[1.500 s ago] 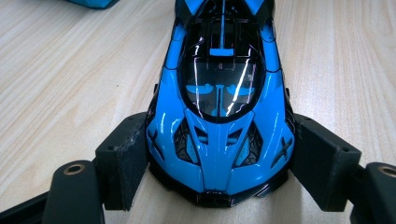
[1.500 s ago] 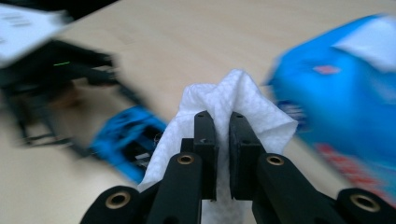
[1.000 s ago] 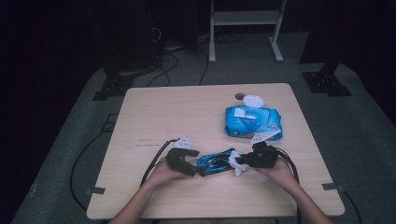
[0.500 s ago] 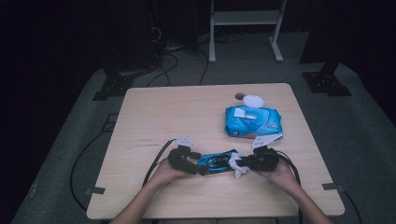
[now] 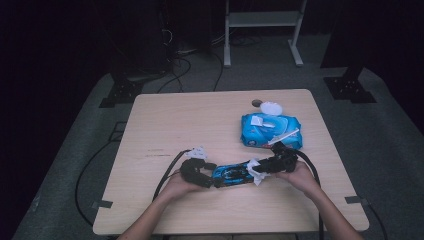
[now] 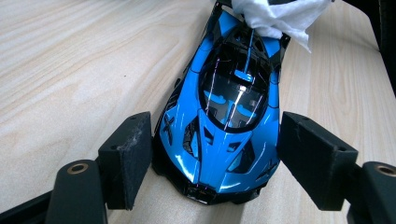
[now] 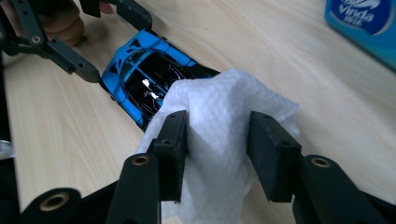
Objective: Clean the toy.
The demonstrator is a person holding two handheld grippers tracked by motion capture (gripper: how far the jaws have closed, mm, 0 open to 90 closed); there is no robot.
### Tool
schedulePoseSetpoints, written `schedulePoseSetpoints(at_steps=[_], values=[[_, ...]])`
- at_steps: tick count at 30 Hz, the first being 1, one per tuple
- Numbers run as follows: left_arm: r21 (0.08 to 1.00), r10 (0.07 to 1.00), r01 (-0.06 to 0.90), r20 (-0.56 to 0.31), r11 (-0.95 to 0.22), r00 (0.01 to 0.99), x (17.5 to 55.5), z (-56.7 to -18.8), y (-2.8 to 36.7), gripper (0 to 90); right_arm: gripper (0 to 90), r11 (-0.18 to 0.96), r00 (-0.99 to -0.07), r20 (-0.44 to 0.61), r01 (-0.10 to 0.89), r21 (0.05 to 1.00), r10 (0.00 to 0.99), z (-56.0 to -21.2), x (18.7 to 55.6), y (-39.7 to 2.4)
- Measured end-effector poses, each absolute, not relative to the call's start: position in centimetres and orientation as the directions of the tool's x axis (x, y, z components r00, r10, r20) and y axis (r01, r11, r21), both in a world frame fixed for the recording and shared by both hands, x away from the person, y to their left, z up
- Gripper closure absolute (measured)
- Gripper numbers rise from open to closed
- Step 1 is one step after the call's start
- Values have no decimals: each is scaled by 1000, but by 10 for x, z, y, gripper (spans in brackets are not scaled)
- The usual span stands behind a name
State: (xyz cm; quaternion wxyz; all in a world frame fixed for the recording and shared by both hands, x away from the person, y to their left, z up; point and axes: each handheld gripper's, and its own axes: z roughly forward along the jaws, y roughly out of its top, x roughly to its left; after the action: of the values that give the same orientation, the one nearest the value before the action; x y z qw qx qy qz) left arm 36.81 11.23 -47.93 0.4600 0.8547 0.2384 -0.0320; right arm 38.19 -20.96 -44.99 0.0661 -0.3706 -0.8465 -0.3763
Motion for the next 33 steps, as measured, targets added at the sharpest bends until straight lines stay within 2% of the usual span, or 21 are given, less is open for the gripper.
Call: schedulePoseSetpoints(at_steps=[5, 11, 13, 16, 21, 25, 26, 27, 30, 32, 33], values=[[773, 374, 432, -271, -465, 887, 369, -480, 113, 265, 585, 441, -701, 451, 705, 555, 553, -457, 390, -204], [774, 381, 438, -275, -457, 883, 368, -480, 113, 264, 615, 437, -729, 434, 673, 597, 529, -461, 387, -207], [775, 387, 435, -266, -460, 883, 367, -479, 112, 259, 616, 431, -741, 420, 656, 619, 525, -462, 384, -208], [747, 413, 485, -305, -456, 858, 370, -481, 112, 167, 620, 435, -770, 379, 615, 658, 514, -462, 379, -209], [742, 391, 474, -305, -474, 868, 369, -481, 110, 167, 622, 472, -830, 247, 500, 726, 500, -457, 363, -208], [737, 344, 475, -339, -481, 875, 369, -481, 110, 258, 628, 487, -858, 146, 410, 771, 492, -456, 350, -209], [741, 334, 468, -338, -481, 880, 369, -480, 110, 319, 631, 487, -860, 124, 393, 780, 495, -456, 347, -209], [743, 334, 463, -332, -484, 882, 369, -480, 110, 332, 634, 491, -862, 102, 375, 786, 496, -455, 344, -209], [774, 363, 427, -272, -467, 891, 367, -477, 111, 396, 662, 490, -854, 56, 349, 799, 517, -453, 341, -207], [807, 385, 387, -218, -446, 897, 367, -471, 114, 494, 679, 493, -852, 35, 335, 803, 522, -452, 342, -205], [813, 394, 364, -183, -454, 901, 366, -469, 114, 496, 685, 497, -850, 27, 332, 802, 526, -451, 343, -203]])
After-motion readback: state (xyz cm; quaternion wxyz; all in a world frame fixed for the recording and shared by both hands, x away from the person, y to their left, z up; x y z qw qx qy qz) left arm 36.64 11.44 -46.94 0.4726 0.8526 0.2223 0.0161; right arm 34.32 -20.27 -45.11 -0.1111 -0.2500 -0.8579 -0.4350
